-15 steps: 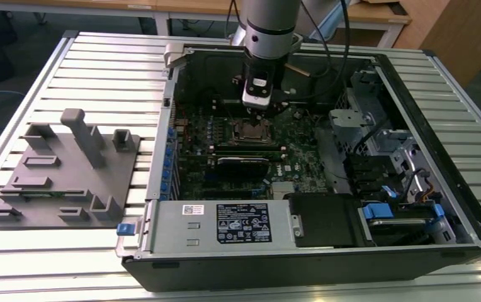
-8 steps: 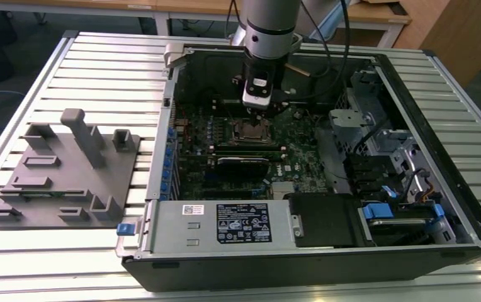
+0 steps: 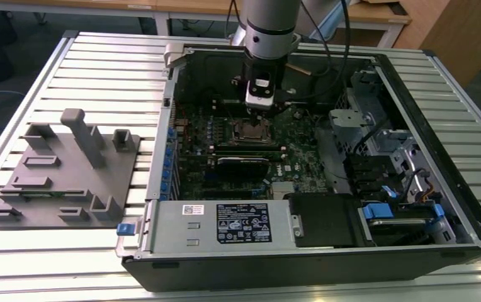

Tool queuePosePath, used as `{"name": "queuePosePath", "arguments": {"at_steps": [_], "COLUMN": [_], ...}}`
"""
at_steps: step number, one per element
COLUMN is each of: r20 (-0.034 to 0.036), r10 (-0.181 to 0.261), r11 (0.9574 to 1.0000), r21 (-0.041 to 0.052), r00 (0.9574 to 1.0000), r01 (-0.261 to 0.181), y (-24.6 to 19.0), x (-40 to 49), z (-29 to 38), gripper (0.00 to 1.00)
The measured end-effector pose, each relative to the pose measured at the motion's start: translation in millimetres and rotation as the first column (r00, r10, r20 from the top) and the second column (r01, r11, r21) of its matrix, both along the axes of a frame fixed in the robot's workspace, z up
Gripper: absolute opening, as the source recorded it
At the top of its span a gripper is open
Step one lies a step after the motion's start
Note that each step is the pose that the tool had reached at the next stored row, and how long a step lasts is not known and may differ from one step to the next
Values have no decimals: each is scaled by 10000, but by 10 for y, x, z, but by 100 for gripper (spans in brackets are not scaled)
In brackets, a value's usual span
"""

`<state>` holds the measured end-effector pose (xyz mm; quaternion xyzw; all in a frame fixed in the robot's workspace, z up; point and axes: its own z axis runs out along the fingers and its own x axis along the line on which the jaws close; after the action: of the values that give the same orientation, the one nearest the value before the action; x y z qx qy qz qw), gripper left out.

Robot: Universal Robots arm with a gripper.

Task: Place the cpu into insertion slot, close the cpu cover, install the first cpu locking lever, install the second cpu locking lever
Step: 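Close the cpu cover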

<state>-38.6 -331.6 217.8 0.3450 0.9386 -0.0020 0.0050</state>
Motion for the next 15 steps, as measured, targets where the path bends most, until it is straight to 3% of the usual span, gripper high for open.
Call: {"name": "queuePosePath", "arguments": {"at_steps": [10, 15], "r20": [2, 2], "r10": [916, 988], "r11": [9958, 9951], "r21": [31, 31], "r00": [9958, 9951], "r01": [-916, -988], "y": [0, 0], "x": [0, 0], "z": [-4, -4], "gripper": [10, 10]}}
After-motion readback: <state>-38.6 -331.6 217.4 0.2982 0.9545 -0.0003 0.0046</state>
